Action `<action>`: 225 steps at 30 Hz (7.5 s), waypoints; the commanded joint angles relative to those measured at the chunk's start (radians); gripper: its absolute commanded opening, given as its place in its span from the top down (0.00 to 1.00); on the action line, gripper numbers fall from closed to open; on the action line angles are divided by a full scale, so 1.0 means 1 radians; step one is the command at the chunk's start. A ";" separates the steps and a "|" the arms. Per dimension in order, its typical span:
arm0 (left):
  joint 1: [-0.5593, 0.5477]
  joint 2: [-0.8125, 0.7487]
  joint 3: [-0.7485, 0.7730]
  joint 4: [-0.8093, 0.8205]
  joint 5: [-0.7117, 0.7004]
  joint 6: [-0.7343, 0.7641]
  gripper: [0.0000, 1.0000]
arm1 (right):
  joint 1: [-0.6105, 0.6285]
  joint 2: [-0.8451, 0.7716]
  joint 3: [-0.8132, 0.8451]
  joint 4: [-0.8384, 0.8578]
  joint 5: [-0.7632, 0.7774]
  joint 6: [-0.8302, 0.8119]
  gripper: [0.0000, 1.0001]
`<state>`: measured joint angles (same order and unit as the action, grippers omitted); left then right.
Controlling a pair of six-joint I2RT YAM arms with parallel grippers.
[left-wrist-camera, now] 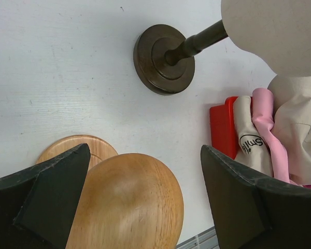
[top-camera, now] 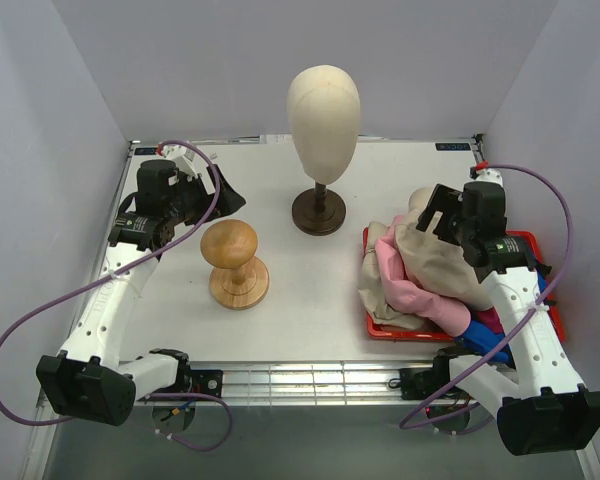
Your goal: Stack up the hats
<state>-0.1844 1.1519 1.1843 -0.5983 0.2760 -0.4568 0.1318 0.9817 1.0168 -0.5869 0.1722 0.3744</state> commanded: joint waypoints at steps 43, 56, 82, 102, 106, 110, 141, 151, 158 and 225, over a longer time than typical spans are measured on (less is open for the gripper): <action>-0.001 -0.032 -0.023 0.038 0.100 -0.039 0.03 | 0.446 0.023 0.175 -0.367 0.424 -0.038 0.11; 0.000 -0.029 -0.032 0.034 0.094 -0.036 0.03 | 0.532 0.075 0.207 -0.327 0.443 -0.144 0.10; -0.001 -0.020 -0.026 0.025 0.094 -0.036 0.05 | 0.585 0.172 0.132 -0.346 0.480 -0.118 0.85; -0.023 0.054 0.113 0.104 0.166 -0.111 0.17 | 0.585 0.222 0.833 -0.441 0.337 -0.201 0.92; -0.029 0.075 0.144 0.114 0.175 -0.126 0.17 | 0.586 0.278 1.028 -0.441 0.293 -0.224 0.92; -0.032 0.081 0.161 0.126 0.177 -0.138 0.17 | 0.585 0.336 1.218 -0.409 0.245 -0.244 0.92; -0.032 0.117 0.239 0.183 0.134 -0.178 0.17 | 0.566 0.575 1.232 0.486 0.095 -0.370 0.92; -0.032 0.135 0.258 0.199 0.114 -0.204 0.17 | 0.519 0.632 1.204 0.483 0.058 -0.351 0.92; -0.033 0.175 0.267 0.250 0.112 -0.244 0.17 | 0.474 0.643 1.126 0.473 0.021 -0.330 0.92; -0.040 0.569 0.296 0.940 0.123 -0.559 0.08 | -0.010 0.640 0.773 0.524 -0.721 0.295 0.06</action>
<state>-0.2184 1.7309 1.4792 0.2680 0.3820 -0.9848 0.1486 1.5845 1.8248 -0.2001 -0.2977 0.5201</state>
